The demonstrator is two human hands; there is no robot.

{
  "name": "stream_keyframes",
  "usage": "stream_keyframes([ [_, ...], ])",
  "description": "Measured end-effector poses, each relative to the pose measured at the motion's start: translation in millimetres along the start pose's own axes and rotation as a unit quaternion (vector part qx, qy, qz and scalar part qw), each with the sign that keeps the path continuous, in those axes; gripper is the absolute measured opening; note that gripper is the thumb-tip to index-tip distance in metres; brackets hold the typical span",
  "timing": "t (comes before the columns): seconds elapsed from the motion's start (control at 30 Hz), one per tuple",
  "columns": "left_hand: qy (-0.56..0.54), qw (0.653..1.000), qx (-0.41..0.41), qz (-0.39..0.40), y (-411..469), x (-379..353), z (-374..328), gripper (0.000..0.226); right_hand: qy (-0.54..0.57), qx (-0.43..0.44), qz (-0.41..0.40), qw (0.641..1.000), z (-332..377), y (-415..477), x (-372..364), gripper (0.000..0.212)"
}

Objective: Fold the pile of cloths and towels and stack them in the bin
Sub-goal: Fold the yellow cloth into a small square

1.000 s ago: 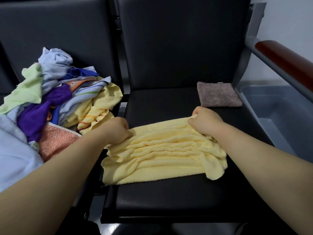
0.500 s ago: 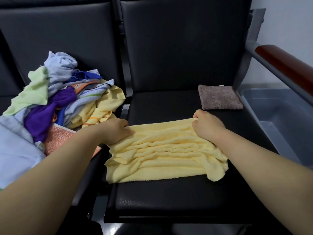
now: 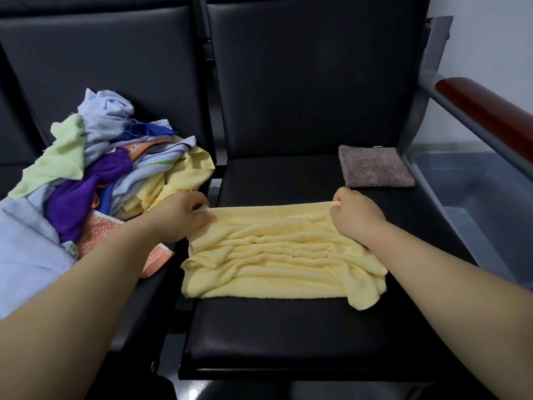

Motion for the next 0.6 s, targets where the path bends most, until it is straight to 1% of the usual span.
stream_keyframes([
  [0.07, -0.008, 1.0, 0.006, -0.002, 0, 3, 7, 0.018, 0.0, 0.001, 0.0, 1.0, 0, 0, -1, 0.019],
  [0.17, -0.012, 1.0, 0.014, 0.002, 2, 4, 12, 0.02, -0.001, -0.001, -0.004, 1.0, -1, 1, -1, 0.021],
  [0.37, 0.046, 0.999, 0.002, 0.021, 5, 4, 19, 0.008, 0.008, -0.013, -0.009, 1.0, -3, 1, -1, 0.028],
  [0.47, 0.062, 0.998, 0.016, 0.014, 6, 9, 27, 0.012, 0.013, -0.013, -0.019, 1.0, -4, 1, -1, 0.027],
  [0.6, 0.131, 0.99, 0.051, -0.017, 9, 16, 34, 0.019, 0.026, -0.016, -0.035, 0.999, -7, -2, 2, 0.027],
])
Point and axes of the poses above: each hand's wrist, its own y-axis towards the middle knuckle, its own x-axis out of the back of the hand, z = x × y, the point moved 9 cm from there along y, towards the middle knuckle, and after that the axes turned 10 degrees about -y, right-handed, at the moved point
